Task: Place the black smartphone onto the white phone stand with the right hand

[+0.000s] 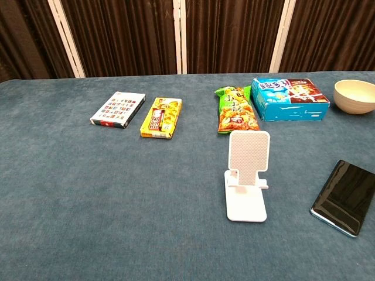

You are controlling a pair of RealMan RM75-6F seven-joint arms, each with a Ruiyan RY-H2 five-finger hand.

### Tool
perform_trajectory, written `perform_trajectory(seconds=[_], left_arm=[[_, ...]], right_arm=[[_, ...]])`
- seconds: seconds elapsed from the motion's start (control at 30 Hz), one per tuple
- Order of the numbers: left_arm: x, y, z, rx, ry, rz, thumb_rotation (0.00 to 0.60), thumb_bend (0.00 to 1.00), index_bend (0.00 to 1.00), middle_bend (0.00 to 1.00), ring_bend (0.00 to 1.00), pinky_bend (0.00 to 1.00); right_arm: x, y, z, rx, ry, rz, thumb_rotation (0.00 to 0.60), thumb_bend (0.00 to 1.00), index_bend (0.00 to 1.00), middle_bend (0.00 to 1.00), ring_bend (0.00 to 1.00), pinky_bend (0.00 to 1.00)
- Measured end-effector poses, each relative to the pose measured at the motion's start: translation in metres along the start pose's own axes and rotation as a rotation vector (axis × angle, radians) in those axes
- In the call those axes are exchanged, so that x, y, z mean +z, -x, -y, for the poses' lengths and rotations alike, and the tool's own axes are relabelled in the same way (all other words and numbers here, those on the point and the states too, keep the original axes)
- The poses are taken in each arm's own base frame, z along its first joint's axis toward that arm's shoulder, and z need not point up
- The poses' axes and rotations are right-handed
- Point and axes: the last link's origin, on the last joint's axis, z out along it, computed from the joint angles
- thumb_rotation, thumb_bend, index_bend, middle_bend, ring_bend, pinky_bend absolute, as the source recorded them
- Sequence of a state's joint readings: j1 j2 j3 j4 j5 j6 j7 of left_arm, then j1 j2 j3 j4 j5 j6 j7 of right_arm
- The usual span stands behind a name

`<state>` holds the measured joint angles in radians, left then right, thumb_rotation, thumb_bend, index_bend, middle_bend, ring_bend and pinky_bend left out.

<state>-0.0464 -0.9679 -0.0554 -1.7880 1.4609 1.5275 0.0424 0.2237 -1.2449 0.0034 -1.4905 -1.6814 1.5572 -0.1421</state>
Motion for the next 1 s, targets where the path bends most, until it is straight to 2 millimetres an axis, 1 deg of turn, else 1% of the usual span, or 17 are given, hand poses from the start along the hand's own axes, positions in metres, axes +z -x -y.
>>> perform_trajectory(seconds=[0.13,0.27,0.47,0.6,0.67,0.77,0.9,1.0], left_arm=[[0.0,-0.001,0.0,-0.003,0.001,-0.002,0.6,0.0,0.0,0.0,0.0,0.0],[0.001,0.001,-0.001,-0.001,0.007,0.003,0.6,0.0,0.0,0.0,0.0,0.0],[0.006,0.007,-0.004,0.014,0.02,0.022,0.6,0.0,0.0,0.0,0.0,0.0],[0.009,0.01,-0.003,0.024,0.01,0.029,0.6,0.0,0.0,0.0,0.0,0.0],[0.012,0.013,-0.003,0.034,0.003,0.035,0.6,0.0,0.0,0.0,0.0,0.0],[0.016,0.019,-0.004,0.051,-0.003,0.055,0.6,0.0,0.0,0.0,0.0,0.0],[0.019,0.023,-0.006,0.067,-0.012,0.067,0.6,0.0,0.0,0.0,0.0,0.0],[0.021,0.025,-0.004,0.068,-0.025,0.069,0.6,0.0,0.0,0.0,0.0,0.0]], right_arm=[[0.0,0.004,0.0,0.03,-0.01,0.035,0.6,0.0,0.0,0.0,0.0,0.0],[0.003,0.015,-0.005,0.029,-0.044,0.113,0.6,0.0,0.0,0.0,0.0,0.0],[0.021,0.03,-0.029,-0.08,-0.155,0.226,0.6,0.0,0.07,0.03,0.0,0.0],[0.037,0.038,-0.047,-0.172,-0.252,0.301,0.6,0.0,0.07,0.04,0.0,0.0],[0.043,0.042,-0.051,-0.203,-0.304,0.334,0.6,0.0,0.07,0.05,0.0,0.0],[0.051,0.054,-0.05,-0.265,-0.428,0.394,0.6,0.0,0.08,0.06,0.0,0.0],[0.063,0.075,-0.038,-0.361,-0.604,0.465,0.6,0.0,0.09,0.06,0.0,0.0],[0.068,0.083,-0.031,-0.368,-0.652,0.486,0.6,0.01,0.09,0.06,0.0,0.0]])
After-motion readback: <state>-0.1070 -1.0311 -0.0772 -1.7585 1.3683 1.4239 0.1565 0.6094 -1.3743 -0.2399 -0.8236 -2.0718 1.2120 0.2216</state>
